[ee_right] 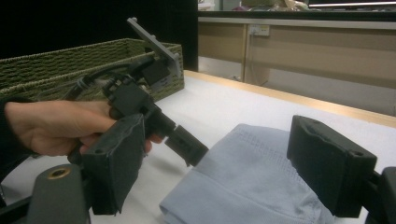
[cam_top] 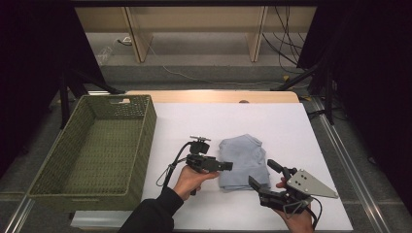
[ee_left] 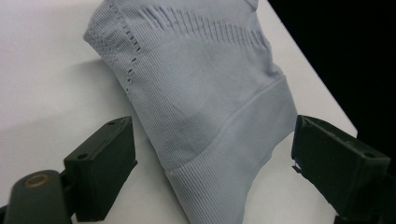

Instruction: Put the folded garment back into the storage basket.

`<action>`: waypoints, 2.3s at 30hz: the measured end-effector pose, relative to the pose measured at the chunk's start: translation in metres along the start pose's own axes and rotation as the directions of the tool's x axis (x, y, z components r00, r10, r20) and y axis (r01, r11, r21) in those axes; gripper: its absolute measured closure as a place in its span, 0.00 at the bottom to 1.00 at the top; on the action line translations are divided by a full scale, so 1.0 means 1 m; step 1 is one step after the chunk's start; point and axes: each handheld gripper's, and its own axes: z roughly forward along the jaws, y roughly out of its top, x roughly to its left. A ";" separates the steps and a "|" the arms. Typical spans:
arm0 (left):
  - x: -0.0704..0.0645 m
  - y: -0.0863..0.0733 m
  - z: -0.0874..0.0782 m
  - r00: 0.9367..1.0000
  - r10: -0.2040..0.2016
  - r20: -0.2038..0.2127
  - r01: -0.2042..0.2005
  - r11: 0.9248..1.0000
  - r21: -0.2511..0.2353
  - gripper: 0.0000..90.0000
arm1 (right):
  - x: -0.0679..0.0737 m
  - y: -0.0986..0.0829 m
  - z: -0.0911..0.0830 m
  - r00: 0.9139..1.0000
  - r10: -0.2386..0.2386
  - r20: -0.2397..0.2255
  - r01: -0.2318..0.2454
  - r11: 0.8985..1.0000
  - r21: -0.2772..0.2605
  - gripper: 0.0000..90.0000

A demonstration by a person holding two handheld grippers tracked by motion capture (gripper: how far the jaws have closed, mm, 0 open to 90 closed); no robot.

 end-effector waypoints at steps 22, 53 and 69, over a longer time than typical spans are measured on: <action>0.001 0.007 0.025 0.998 -0.033 -0.045 0.036 0.997 0.071 0.16 | 0.000 0.000 -0.001 1.000 0.001 -0.001 -0.001 1.000 -0.003 0.23; -0.001 0.009 0.048 0.996 -0.080 -0.026 0.082 0.994 0.077 0.25 | 0.000 0.000 -0.001 1.000 0.001 -0.004 -0.001 1.000 -0.005 0.23; 0.001 0.003 0.047 0.996 0.003 -0.085 0.001 0.999 0.041 0.53 | 0.000 0.001 0.000 1.000 -0.001 0.000 0.001 1.000 -0.001 0.23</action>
